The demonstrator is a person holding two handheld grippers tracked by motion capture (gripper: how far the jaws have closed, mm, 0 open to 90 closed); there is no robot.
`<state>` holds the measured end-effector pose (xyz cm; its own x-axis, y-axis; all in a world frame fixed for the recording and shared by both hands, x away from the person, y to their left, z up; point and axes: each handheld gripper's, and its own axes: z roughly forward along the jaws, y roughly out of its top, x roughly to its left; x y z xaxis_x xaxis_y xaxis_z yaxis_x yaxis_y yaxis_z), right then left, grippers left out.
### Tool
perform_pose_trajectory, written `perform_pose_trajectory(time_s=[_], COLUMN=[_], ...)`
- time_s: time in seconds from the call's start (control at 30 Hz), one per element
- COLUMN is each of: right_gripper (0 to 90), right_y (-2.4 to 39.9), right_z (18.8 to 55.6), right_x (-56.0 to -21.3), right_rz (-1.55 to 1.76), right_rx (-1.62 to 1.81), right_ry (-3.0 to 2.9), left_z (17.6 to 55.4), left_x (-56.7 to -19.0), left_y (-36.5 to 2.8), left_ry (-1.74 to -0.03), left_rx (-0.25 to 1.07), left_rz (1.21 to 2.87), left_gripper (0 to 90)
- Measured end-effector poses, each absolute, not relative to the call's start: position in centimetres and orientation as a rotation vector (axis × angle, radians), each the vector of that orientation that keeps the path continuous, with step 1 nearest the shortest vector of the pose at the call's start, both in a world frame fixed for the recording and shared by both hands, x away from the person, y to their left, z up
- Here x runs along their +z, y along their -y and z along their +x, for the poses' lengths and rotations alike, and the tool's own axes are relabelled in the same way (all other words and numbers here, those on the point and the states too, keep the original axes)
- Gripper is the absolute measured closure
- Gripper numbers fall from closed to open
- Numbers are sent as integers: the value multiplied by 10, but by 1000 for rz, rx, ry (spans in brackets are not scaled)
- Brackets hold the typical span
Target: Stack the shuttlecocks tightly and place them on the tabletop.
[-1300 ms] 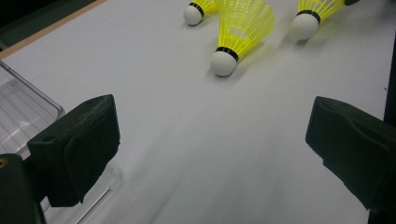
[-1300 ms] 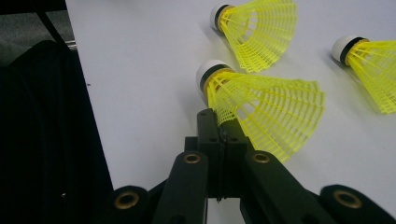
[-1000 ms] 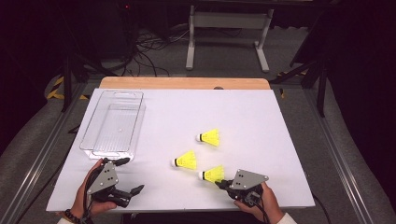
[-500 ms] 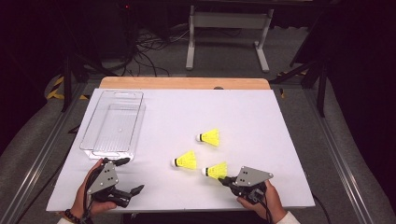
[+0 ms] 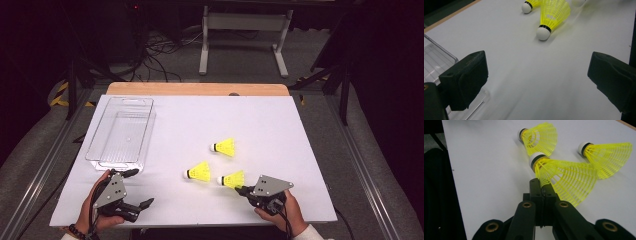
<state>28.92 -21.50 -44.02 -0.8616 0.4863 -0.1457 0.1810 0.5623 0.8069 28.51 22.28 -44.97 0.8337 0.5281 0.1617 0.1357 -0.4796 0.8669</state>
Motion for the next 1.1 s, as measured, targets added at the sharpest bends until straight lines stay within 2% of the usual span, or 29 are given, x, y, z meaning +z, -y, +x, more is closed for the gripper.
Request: perform_pose_trajectory(time_s=[1.1], right_gripper=[900], right_y=[186], right_z=[320], right_x=[-437], right_rz=[488], right_rx=[1256], right_ry=[-2494], left_z=[286], left_x=[-451], left_y=[-221], left_ry=[-482], left_rx=[501], left_rz=[2051], left_gripper=[39])
